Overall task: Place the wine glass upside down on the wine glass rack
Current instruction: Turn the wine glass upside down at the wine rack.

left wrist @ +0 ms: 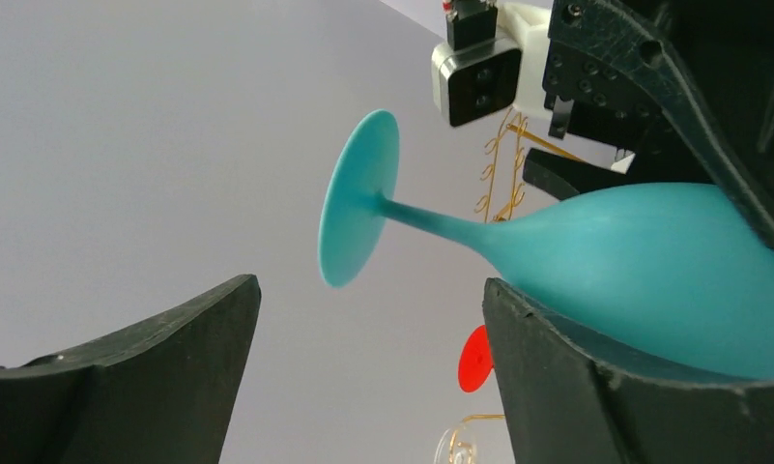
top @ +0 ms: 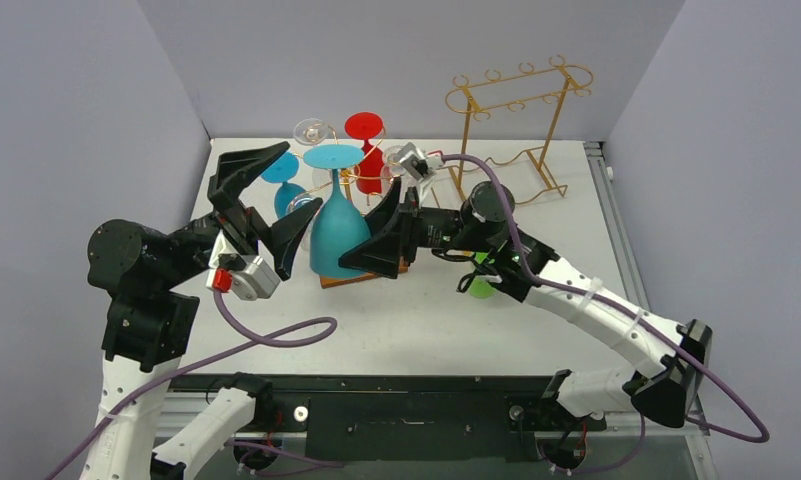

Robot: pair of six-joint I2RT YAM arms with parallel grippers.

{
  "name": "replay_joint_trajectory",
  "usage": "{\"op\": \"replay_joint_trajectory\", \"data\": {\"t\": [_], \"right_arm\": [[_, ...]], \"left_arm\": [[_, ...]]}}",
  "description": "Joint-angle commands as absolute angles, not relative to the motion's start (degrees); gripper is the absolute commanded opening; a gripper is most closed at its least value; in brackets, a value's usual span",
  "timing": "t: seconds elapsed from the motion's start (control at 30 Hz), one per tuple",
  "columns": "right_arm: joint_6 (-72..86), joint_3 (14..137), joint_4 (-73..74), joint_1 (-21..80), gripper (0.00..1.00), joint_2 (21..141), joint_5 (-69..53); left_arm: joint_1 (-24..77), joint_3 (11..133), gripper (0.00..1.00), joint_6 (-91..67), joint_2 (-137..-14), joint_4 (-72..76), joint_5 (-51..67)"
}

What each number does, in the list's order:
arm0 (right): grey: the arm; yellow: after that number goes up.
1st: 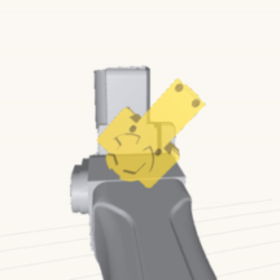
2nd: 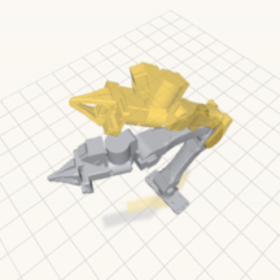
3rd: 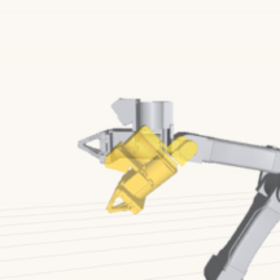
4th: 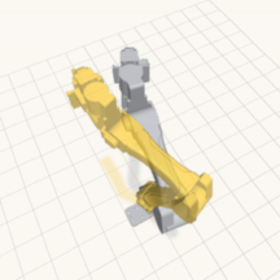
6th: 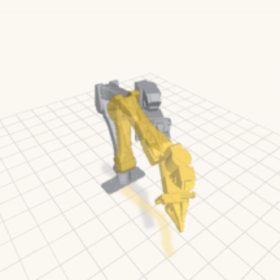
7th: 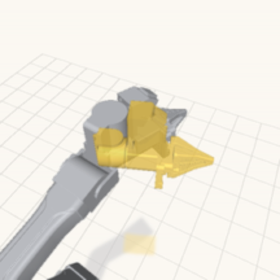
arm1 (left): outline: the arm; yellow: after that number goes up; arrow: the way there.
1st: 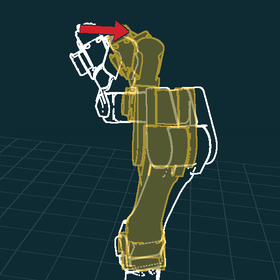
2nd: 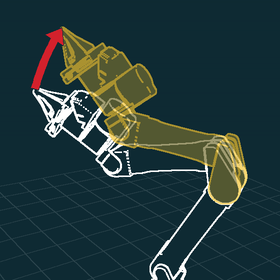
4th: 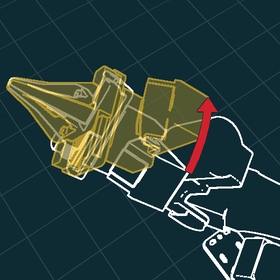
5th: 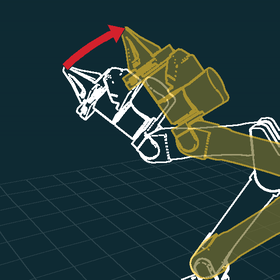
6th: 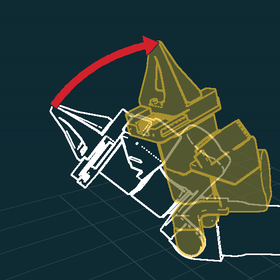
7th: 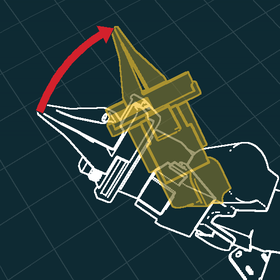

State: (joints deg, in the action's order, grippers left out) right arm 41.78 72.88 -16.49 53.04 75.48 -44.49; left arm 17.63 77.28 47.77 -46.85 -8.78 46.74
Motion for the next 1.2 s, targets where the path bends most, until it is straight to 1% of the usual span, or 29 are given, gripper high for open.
{"op": "replay_joint_trajectory", "data": {"t": [0.0,0.1,0.17,0.27,0.4,0.7,1.17], "right_arm": [[22.5,78.0,5.3,51.5,0.49,68.9,-34.4],[14.2,77.7,15.3,50.4,0.49,66.3,-23.9],[10.7,76.1,18.8,49.8,0.49,64.4,-17.0],[7.7,72.1,19.7,49.2,0.49,61.8,-9.3],[5.9,66.8,19.3,49.1,0.49,60.2,-3.1],[4.6,60.3,13.3,49.0,0.48,62.6,2.2],[4.7,60.7,3.1,49.9,0.45,71.8,-1.6]], "left_arm": [[17.9,79.1,0.87,46.6,-46.8,-8.7,44.5],[17.9,79.3,0.92,46.1,-46.5,-9.2,42.5],[18.0,79.3,0.97,45.2,-46.3,-9.2,40.8],[17.9,80.4,0.96,40.7,-46.6,-9.3,37.2],[17.9,84.1,0.96,33.9,-48.1,-13.5,31.9],[17.8,94.0,0.96,23.6,-53.6,-28.4,25.0],[17.8,93.9,0.96,20.7,-54.7,-33.2,24.3]]}}
